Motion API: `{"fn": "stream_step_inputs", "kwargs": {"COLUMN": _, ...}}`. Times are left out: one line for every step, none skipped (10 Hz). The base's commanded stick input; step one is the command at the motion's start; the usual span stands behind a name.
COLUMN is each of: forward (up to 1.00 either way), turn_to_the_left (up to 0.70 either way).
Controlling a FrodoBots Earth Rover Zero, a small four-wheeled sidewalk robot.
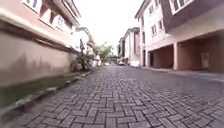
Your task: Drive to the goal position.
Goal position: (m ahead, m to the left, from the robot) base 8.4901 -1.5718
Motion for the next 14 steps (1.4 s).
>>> {"fn": "stream_step_inputs", "kwargs": {"forward": 0.7, "turn_to_the_left": 0.0}}
{"fn": "stream_step_inputs", "kwargs": {"forward": 0.7, "turn_to_the_left": 0.0}}
{"fn": "stream_step_inputs", "kwargs": {"forward": 0.7, "turn_to_the_left": 0.0}}
{"fn": "stream_step_inputs", "kwargs": {"forward": 0.7, "turn_to_the_left": 0.0}}
{"fn": "stream_step_inputs", "kwargs": {"forward": 0.7, "turn_to_the_left": 0.0}}
{"fn": "stream_step_inputs", "kwargs": {"forward": 0.7, "turn_to_the_left": 0.0}}
{"fn": "stream_step_inputs", "kwargs": {"forward": 0.7, "turn_to_the_left": 0.0}}
{"fn": "stream_step_inputs", "kwargs": {"forward": 0.7, "turn_to_the_left": 0.0}}
{"fn": "stream_step_inputs", "kwargs": {"forward": 0.7, "turn_to_the_left": 0.0}}
{"fn": "stream_step_inputs", "kwargs": {"forward": 0.7, "turn_to_the_left": 0.0}}
{"fn": "stream_step_inputs", "kwargs": {"forward": 0.7, "turn_to_the_left": 0.0}}
{"fn": "stream_step_inputs", "kwargs": {"forward": 0.7, "turn_to_the_left": 0.0}}
{"fn": "stream_step_inputs", "kwargs": {"forward": 0.7, "turn_to_the_left": 0.0}}
{"fn": "stream_step_inputs", "kwargs": {"forward": 0.7, "turn_to_the_left": 0.0}}
